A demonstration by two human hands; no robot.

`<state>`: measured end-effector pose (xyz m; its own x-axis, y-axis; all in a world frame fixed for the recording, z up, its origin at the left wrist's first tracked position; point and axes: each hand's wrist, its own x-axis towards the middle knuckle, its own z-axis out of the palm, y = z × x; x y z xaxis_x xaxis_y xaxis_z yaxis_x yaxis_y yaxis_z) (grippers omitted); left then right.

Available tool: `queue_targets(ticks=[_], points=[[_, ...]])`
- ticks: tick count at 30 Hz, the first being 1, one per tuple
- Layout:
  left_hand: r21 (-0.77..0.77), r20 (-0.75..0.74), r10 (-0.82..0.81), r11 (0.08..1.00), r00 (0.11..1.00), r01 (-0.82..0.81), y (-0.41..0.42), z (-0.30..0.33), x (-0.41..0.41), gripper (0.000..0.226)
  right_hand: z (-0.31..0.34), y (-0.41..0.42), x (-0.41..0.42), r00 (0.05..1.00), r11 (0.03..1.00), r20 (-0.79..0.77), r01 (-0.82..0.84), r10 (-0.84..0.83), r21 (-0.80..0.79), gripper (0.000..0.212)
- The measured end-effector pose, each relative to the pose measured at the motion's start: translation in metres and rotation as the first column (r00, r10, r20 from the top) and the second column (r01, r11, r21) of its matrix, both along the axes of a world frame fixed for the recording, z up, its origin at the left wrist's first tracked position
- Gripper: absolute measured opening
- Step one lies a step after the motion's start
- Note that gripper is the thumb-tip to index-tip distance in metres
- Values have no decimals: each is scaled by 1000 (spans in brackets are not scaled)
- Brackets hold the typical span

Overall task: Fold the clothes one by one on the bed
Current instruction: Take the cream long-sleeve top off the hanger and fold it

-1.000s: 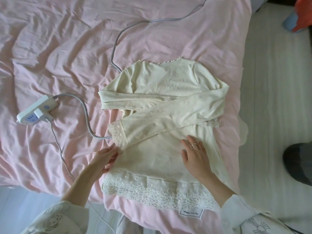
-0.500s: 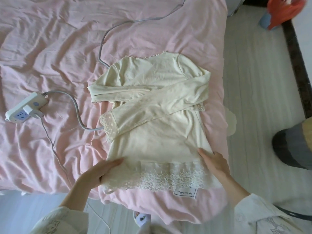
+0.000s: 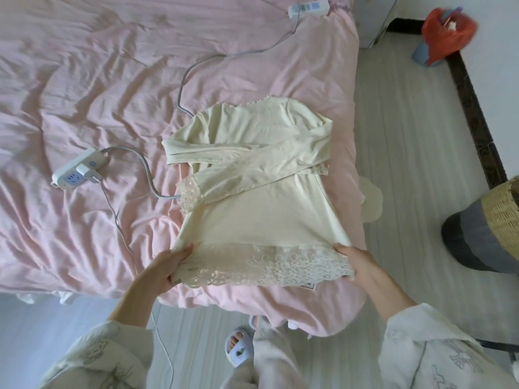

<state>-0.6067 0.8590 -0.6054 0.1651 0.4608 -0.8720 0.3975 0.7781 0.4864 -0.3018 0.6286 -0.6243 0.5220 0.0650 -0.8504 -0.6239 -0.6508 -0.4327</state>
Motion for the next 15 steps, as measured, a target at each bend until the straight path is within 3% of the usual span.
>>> queue_targets(ticks=[4, 5, 7, 8, 15], points=[[-81, -4, 21, 997, 1000, -21, -6, 17, -16, 30, -31, -32, 15, 995, 997, -95, 14, -8, 69, 69], [-115, 23, 41, 993, 999, -38, -6, 23, -17, 29, -20, -28, 12, 993, 995, -117, 42, -32, 87, 66], [-157, 91, 71, 986, 993, -56, 4, 37, -14, 23, 34, -5, -2, 987, 986, -147, 82, -60, 145, 30], [-161, 116, 95, 984, 989, -76, 6, 40, -12, 20, 51, 1, -7, 983, 978, -166, 106, -76, 181, 25], [-152, 293, 279, 958, 914, -244, 80, 92, 48, 21, 100, 84, 38, 951, 851, -204, 299, -231, 432, 20]])
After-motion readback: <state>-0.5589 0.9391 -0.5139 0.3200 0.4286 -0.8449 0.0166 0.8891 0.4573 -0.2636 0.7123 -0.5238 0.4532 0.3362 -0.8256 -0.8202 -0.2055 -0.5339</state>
